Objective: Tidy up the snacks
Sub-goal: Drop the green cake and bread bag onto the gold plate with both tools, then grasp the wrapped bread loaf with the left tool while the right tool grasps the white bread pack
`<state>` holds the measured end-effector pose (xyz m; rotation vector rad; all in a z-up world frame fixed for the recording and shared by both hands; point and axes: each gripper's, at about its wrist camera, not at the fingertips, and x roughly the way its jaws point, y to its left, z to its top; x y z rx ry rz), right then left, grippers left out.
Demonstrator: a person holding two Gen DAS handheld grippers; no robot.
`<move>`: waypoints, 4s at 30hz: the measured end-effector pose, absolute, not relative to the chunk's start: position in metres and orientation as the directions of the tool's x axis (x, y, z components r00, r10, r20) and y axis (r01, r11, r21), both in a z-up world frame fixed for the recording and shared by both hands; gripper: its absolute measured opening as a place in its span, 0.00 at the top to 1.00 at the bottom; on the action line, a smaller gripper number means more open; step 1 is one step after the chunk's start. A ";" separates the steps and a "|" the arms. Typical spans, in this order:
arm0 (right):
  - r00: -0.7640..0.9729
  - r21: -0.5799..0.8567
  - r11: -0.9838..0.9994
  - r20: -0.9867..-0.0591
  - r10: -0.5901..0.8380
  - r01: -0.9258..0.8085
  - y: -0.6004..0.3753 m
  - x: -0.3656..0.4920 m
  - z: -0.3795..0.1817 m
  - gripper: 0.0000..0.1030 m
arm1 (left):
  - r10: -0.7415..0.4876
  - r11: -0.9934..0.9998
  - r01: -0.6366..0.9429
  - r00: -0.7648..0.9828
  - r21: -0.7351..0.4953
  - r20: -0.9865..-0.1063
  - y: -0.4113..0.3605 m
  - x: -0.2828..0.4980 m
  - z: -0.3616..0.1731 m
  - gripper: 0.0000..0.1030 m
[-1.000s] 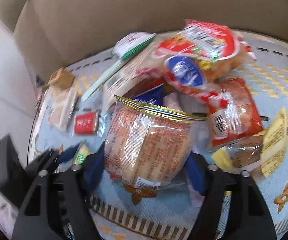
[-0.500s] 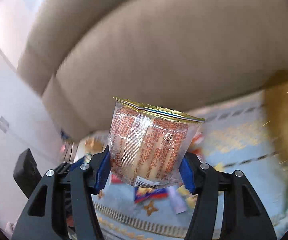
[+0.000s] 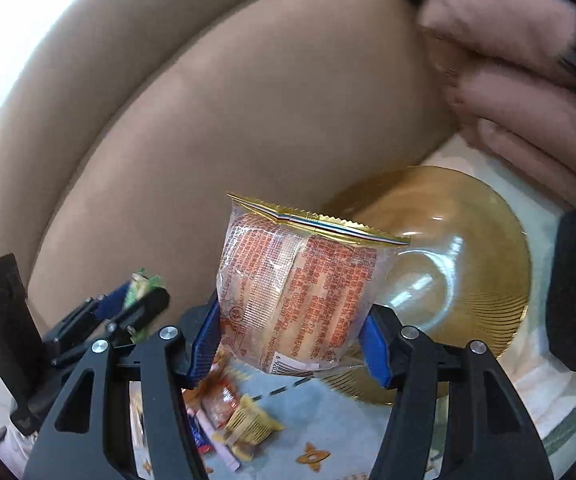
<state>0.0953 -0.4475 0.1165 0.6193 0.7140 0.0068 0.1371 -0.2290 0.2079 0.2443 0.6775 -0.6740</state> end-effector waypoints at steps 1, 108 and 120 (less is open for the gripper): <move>0.767 0.542 0.811 -0.609 0.200 0.219 -0.458 0.096 0.114 0.41 | -0.505 0.747 0.665 0.565 -0.002 -0.653 -0.240 0.139 0.206 0.53; 0.211 0.173 0.774 -0.906 0.368 -0.609 -0.030 0.082 0.001 0.25 | 0.089 0.978 -0.203 0.642 -0.056 -0.762 0.212 0.151 0.051 0.23; 0.331 0.274 0.845 -0.830 0.449 -0.460 -0.096 0.101 0.050 0.25 | -0.003 0.979 -0.145 0.681 -0.140 -0.732 0.167 0.121 0.082 0.23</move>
